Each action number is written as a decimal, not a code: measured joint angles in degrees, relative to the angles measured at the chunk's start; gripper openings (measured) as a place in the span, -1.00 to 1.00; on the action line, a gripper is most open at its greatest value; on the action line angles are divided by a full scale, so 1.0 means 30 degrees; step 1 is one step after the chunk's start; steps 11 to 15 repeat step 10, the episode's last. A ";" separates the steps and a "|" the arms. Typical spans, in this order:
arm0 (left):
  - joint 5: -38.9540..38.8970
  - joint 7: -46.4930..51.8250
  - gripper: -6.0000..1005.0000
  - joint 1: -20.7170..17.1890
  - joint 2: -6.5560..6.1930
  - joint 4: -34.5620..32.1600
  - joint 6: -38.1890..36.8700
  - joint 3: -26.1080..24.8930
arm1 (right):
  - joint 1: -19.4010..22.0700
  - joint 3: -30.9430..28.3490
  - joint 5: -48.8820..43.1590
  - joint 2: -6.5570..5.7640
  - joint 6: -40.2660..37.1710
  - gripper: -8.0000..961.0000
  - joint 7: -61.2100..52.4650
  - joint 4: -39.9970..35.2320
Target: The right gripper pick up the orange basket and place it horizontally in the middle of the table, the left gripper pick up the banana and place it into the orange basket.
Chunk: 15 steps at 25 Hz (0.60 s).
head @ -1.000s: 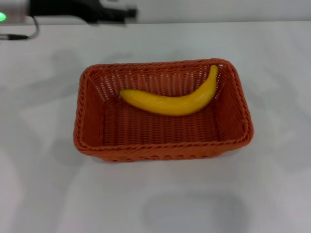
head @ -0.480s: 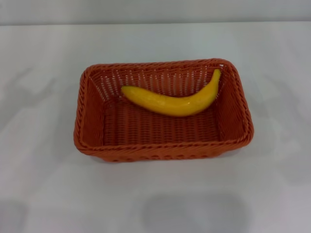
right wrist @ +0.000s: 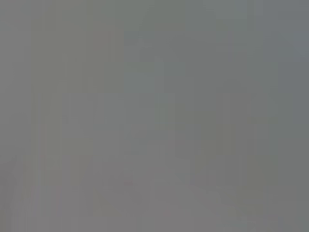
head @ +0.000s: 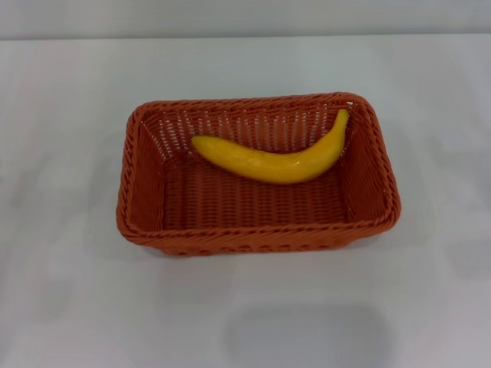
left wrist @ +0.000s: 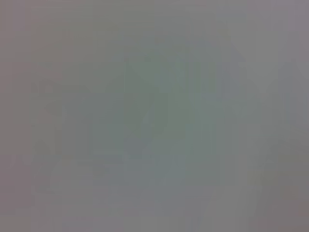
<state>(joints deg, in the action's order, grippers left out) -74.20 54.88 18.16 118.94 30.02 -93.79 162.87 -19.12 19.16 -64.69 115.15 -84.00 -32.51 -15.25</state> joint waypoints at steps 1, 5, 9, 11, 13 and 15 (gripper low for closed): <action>-0.1131 -0.0512 0.74 -0.0595 0.0012 -0.0901 0.0275 -0.0010 | -0.0100 0.0005 0.0259 0.0004 0.0315 0.79 0.0225 0.0159; -0.2905 -0.1711 0.74 -0.1188 0.0022 -0.2184 0.0534 -0.0039 | -0.0362 0.0351 0.0500 -0.0017 0.1507 0.79 0.0141 0.0164; -0.3686 -0.2432 0.74 -0.1363 0.0019 -0.2929 0.0955 -0.0040 | -0.0348 0.1564 0.0429 -0.0095 0.3091 0.79 -0.1586 -0.0681; -0.3778 -0.2696 0.74 -0.1359 0.0004 -0.3156 0.1090 -0.0039 | -0.0295 0.1747 0.0427 -0.0087 0.3200 0.79 -0.1669 -0.0805; -0.3778 -0.2696 0.74 -0.1359 0.0004 -0.3156 0.1090 -0.0039 | -0.0295 0.1747 0.0427 -0.0087 0.3200 0.79 -0.1669 -0.0805; -0.3778 -0.2696 0.74 -0.1359 0.0004 -0.3156 0.1090 -0.0039 | -0.0295 0.1747 0.0427 -0.0087 0.3200 0.79 -0.1669 -0.0805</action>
